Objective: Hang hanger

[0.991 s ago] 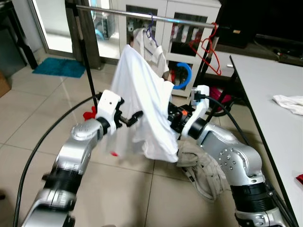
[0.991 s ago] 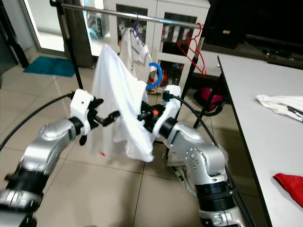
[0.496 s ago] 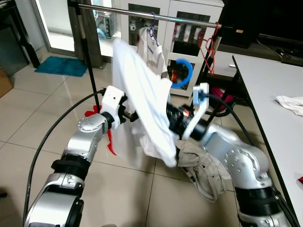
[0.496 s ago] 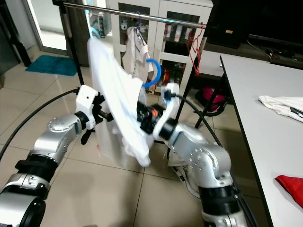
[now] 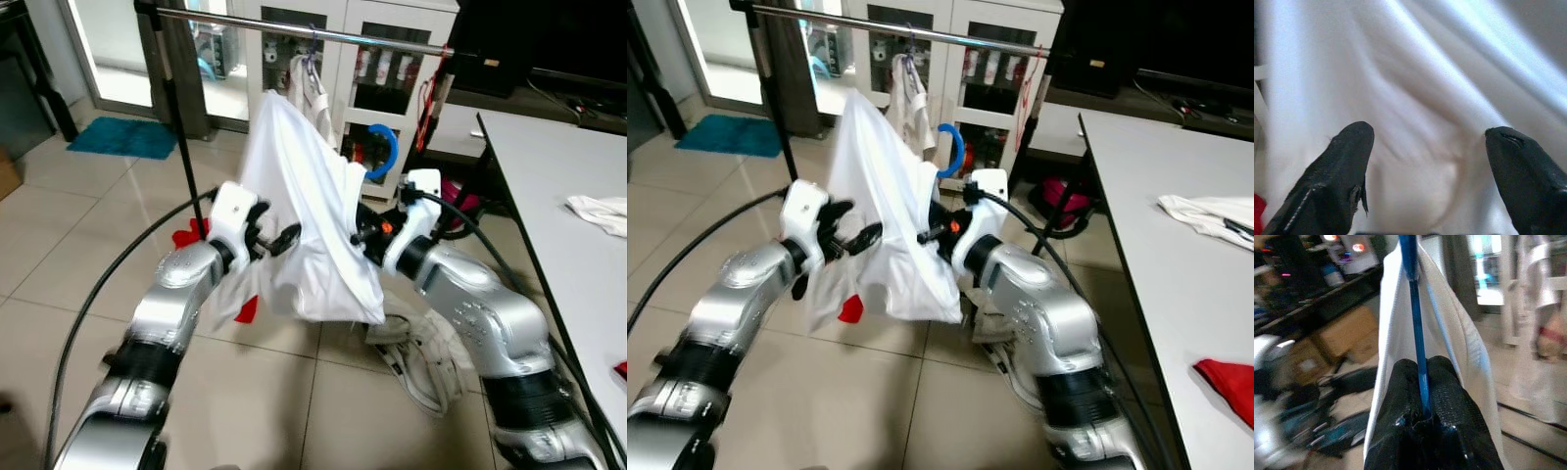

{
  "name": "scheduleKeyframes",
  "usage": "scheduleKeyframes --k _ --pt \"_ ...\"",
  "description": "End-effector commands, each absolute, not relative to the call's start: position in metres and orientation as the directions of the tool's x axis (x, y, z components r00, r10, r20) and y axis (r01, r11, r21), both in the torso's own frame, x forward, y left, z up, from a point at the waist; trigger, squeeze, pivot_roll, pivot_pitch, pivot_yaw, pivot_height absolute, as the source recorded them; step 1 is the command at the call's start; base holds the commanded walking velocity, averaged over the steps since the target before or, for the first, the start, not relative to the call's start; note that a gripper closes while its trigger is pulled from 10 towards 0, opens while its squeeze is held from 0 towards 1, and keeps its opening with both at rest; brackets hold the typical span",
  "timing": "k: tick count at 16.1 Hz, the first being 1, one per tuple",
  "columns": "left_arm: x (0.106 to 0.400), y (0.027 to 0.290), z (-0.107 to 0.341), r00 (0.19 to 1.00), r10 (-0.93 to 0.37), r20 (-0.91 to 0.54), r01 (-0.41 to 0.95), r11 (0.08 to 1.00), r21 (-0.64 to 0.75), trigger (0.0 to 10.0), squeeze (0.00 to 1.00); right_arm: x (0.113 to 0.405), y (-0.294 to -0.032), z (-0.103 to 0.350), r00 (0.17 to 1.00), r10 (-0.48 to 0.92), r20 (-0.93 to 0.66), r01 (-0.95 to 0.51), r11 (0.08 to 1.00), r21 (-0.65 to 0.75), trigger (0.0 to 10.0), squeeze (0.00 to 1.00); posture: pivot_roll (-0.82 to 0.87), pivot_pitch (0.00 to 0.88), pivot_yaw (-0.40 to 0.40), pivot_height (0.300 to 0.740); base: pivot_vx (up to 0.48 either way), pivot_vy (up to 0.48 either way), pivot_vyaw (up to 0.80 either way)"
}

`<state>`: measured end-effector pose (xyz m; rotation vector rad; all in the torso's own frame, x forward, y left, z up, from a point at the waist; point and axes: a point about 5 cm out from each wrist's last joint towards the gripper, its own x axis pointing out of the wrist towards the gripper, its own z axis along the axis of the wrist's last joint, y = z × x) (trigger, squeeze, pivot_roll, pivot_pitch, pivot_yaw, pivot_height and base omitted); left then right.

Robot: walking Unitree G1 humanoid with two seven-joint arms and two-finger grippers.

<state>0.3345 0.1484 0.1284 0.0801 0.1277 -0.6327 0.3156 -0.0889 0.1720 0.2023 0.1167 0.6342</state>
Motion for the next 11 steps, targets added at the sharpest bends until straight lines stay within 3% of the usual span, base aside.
scheduleKeyframes --k 1,3,7,8,9,10,11 --pt "0.334 0.146 0.136 0.79 -0.601 -0.123 0.609 0.792 0.038 0.0 0.0 0.322 -0.093 0.183 0.833 0.554 0.001 -0.544 0.818 0.186 10.0 0.0 -0.04 0.0 -0.076 0.74 0.0 0.0 0.0" --pt "0.328 0.148 0.137 0.794 -0.596 -0.12 0.604 0.796 0.042 0.0 0.0 0.331 -0.091 0.178 0.864 0.503 -0.012 -0.497 0.856 0.141 10.0 0.0 -0.03 0.0 -0.095 0.74 0.0 0.0 0.0" --pt "0.325 0.138 0.159 0.784 -0.62 -0.007 0.619 0.782 0.078 0.0 0.0 0.33 -0.081 0.178 0.842 0.54 -0.009 -0.536 0.838 0.098 10.0 0.0 -0.02 0.0 -0.121 0.74 0.0 0.0 0.0" --pt "0.324 0.123 0.169 0.723 -0.691 0.021 0.682 0.718 0.143 8.9 0.0 0.329 -0.076 0.179 0.829 0.56 -0.003 -0.557 0.825 0.095 10.0 0.0 -0.03 0.0 -0.113 0.74 0.0 0.0 0.0" --pt "0.325 0.121 0.171 0.711 -0.703 0.023 0.689 0.703 0.176 10.0 0.0 0.329 -0.075 0.18 0.824 0.567 0.004 -0.564 0.82 0.1 10.0 0.0 -0.03 0.0 -0.108 0.74 0.0 0.0 0.0" --pt "0.326 0.12 0.171 0.708 -0.706 0.026 0.691 0.7 0.183 10.0 0.0 0.328 -0.074 0.181 0.821 0.57 0.009 -0.568 0.816 0.106 10.0 0.0 -0.04 0.0 -0.103 0.74 0.0 0.0 0.0" --pt "0.328 0.118 0.173 0.7 -0.713 0.031 0.69 0.688 0.224 10.0 1.0 0.327 -0.074 0.181 0.815 0.579 0.014 -0.576 0.808 0.122 10.0 0.0 -0.04 0.0 -0.098 0.74 0.0 0.0 0.0"
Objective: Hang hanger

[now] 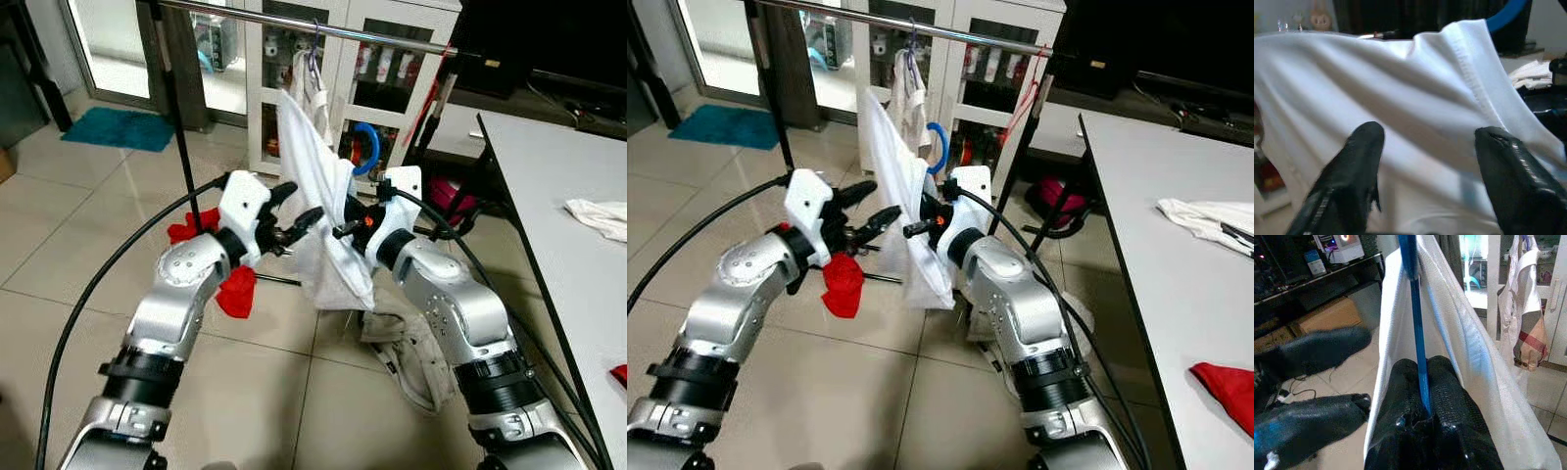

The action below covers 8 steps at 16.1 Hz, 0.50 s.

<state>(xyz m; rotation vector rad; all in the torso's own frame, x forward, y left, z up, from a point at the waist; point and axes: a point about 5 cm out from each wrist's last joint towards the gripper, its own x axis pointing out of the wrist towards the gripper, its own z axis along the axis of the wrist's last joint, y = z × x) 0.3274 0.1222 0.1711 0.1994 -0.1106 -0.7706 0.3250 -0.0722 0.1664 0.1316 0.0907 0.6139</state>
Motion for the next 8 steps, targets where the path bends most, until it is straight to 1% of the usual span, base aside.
scheduleKeyframes --k 1,3,5,7,8 --pt "0.3312 0.1187 0.1748 0.702 -0.712 0.001 0.67 0.66 0.34 10.0 1.0 0.3234 -0.0727 0.1831 0.806 0.591 0.031 -0.588 0.792 0.167 10.0 0.0 -0.05 0.0 -0.09 0.74 0.0 0.0 0.0" --pt "0.3343 0.1211 0.1775 0.708 -0.706 0.007 0.642 0.648 0.41 10.0 1.0 0.3215 -0.0717 0.1839 0.799 0.599 0.044 -0.594 0.777 0.209 10.0 0.0 -0.05 0.0 -0.082 0.74 0.0 0.0 0.0" --pt "0.3365 0.1208 0.1788 0.694 -0.72 -0.004 0.621 0.596 0.508 10.0 1.0 0.3192 -0.0723 0.1856 0.785 0.616 0.064 -0.606 0.742 0.288 10.0 0.0 -0.05 0.0 -0.08 0.74 0.0 0.0 0.0" --pt "0.339 0.1191 0.1813 0.681 -0.732 0.003 0.612 0.571 0.548 10.0 1.0 0.3175 -0.0703 0.1875 0.765 0.64 0.071 -0.628 0.717 0.303 10.0 0.0 -0.05 0.0 -0.079 0.74 0.0 0.0 0.0" --pt "0.3408 0.1174 0.1842 0.669 -0.743 0.019 0.613 0.566 0.551 10.0 0.79 0.3167 -0.0689 0.1885 0.757 0.649 0.073 -0.637 0.709 0.303 10.0 0.0 -0.05 0.0 -0.08 0.74 0.0 0.0 0.0"
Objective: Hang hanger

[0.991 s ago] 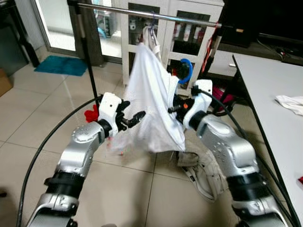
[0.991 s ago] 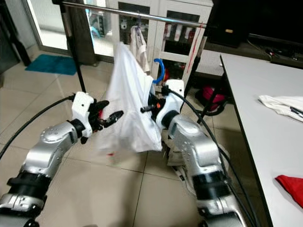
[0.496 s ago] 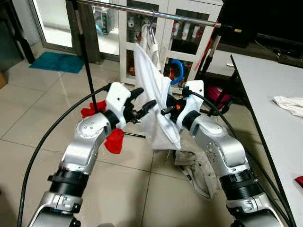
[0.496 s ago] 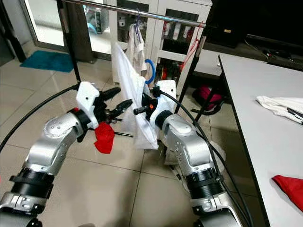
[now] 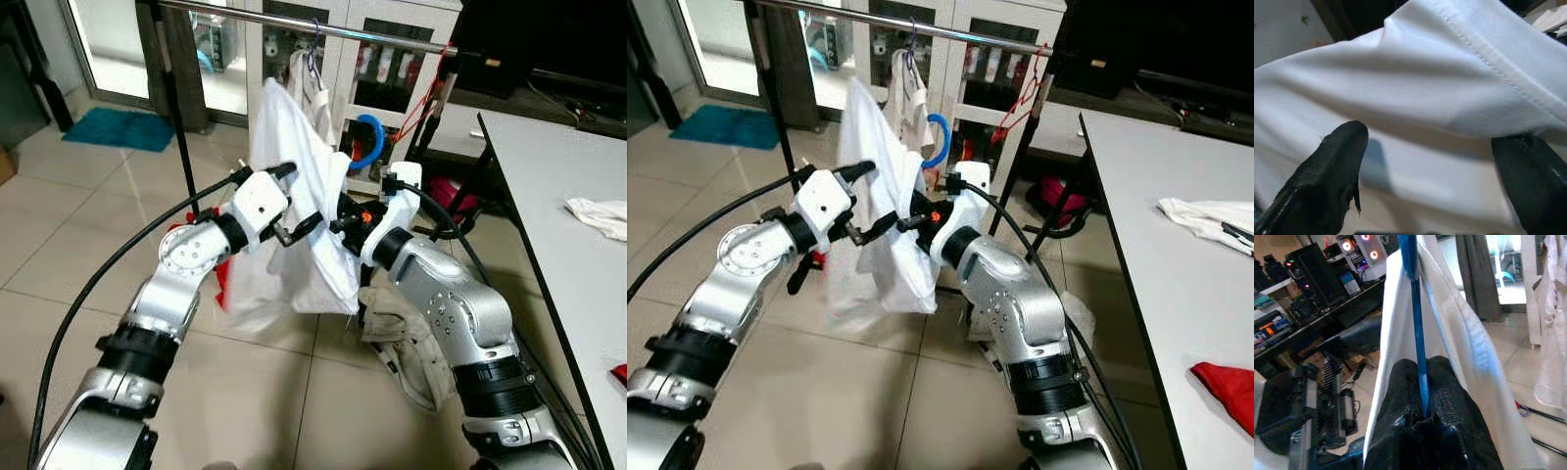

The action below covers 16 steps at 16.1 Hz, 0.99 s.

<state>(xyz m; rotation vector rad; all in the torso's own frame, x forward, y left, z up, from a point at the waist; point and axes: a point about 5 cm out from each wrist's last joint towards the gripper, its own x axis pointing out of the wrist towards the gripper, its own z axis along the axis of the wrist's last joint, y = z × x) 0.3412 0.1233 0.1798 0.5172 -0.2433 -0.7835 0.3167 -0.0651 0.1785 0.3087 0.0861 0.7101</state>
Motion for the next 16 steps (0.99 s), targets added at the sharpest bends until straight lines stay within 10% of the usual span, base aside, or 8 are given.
scheduleKeyframes --k 1,8,16 --pt "0.344 0.114 0.19 0.655 -0.755 0.045 0.607 0.561 0.563 10.0 0.0 0.314 -0.065 0.188 0.739 0.671 0.068 -0.657 0.693 0.296 10.0 0.0 -0.04 0.0 -0.081 0.74 0.0 0.0 0.0" --pt "0.35 0.111 0.181 0.647 -0.762 -0.001 0.597 0.506 0.623 10.0 0.0 0.312 -0.064 0.178 0.735 0.678 -0.025 -0.672 0.732 0.112 10.0 0.0 -0.05 0.0 -0.073 0.74 0.0 0.0 0.0" --pt "0.328 0.125 0.181 0.728 -0.641 0.243 0.67 0.741 -0.051 10.0 0.0 0.318 -0.07 0.176 0.756 0.653 -0.04 -0.65 0.757 0.069 10.0 0.0 -0.04 0.0 -0.095 0.74 0.0 0.0 0.0"
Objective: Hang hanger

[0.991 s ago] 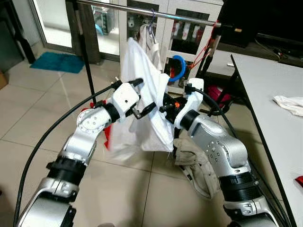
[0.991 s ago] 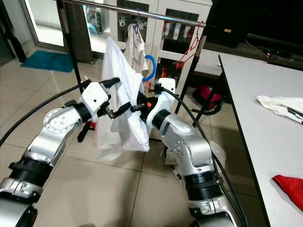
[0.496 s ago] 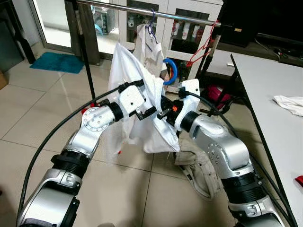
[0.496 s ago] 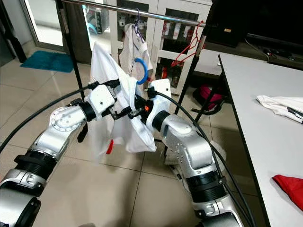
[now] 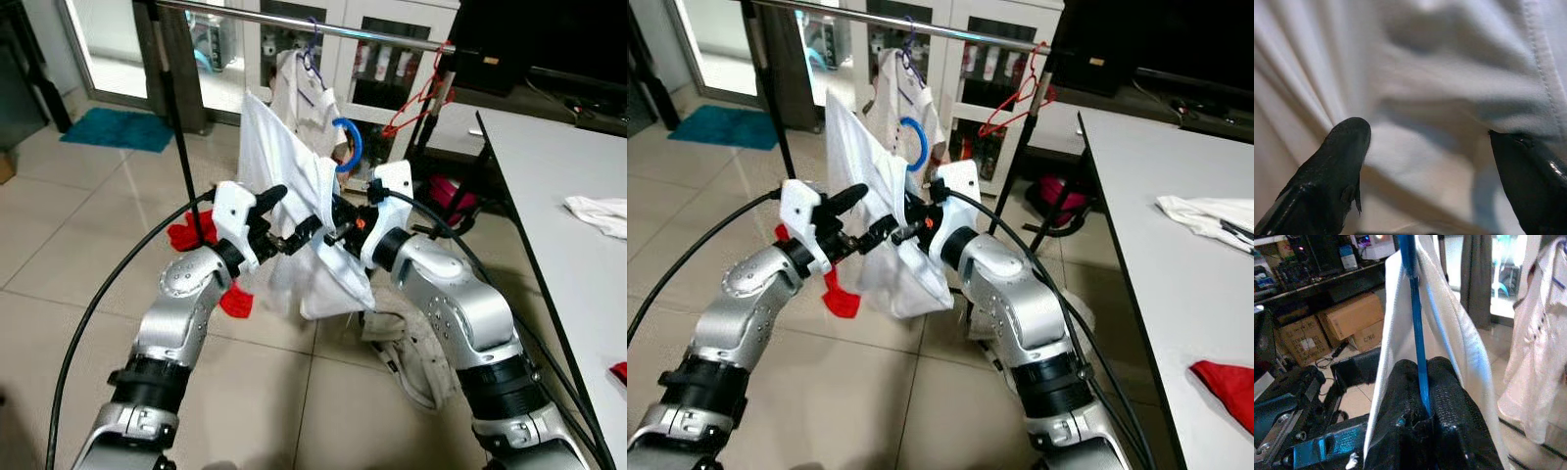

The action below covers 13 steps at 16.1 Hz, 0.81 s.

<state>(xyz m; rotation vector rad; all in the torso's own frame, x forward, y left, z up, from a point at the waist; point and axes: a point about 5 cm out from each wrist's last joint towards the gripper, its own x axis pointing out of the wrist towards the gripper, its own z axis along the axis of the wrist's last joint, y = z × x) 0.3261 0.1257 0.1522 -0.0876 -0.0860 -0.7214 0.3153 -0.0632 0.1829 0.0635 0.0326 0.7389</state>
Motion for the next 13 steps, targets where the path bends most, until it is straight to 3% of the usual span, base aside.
scheduleKeyframes --k 1,6,8,10,12,13 --pt "0.327 0.119 0.187 0.714 -0.646 0.269 0.686 0.724 -0.081 10.0 0.0 0.318 -0.068 0.176 0.746 0.665 -0.039 -0.663 0.746 0.059 10.0 0.0 -0.04 0.0 -0.097 0.74 0.0 0.0 0.0" --pt "0.325 0.108 0.203 0.711 -0.619 0.333 0.701 0.663 -0.264 10.0 0.0 0.319 -0.07 0.174 0.75 0.66 -0.051 -0.66 0.751 0.013 10.0 0.0 -0.04 0.0 -0.088 0.74 0.0 0.0 0.0" --pt "0.329 0.112 0.195 0.747 -0.616 0.25 0.664 0.71 -0.236 10.0 0.0 0.32 -0.073 0.171 0.764 0.643 -0.06 -0.644 0.765 0.007 10.0 0.0 -0.05 0.0 -0.081 0.74 0.0 0.0 0.0" --pt "0.323 0.11 0.197 0.7 -0.673 0.239 0.709 0.694 -0.121 10.0 0.0 0.32 -0.075 0.17 0.767 0.639 -0.063 -0.639 0.769 0.013 10.0 0.0 -0.05 0.0 -0.076 0.74 0.0 0.0 0.0" --pt "0.324 0.12 0.194 0.724 -0.676 0.138 0.664 0.737 0.123 10.0 0.0 0.321 -0.077 0.167 0.779 0.622 -0.081 -0.622 0.782 0.028 10.0 0.0 -0.05 0.0 -0.074 0.74 0.0 0.0 0.0" --pt "0.325 0.123 0.193 0.732 -0.671 0.119 0.651 0.74 0.169 10.0 0.0 0.321 -0.078 0.166 0.78 0.62 -0.086 -0.62 0.784 0.025 10.0 0.0 -0.05 0.0 -0.074 0.74 0.0 0.0 0.0"
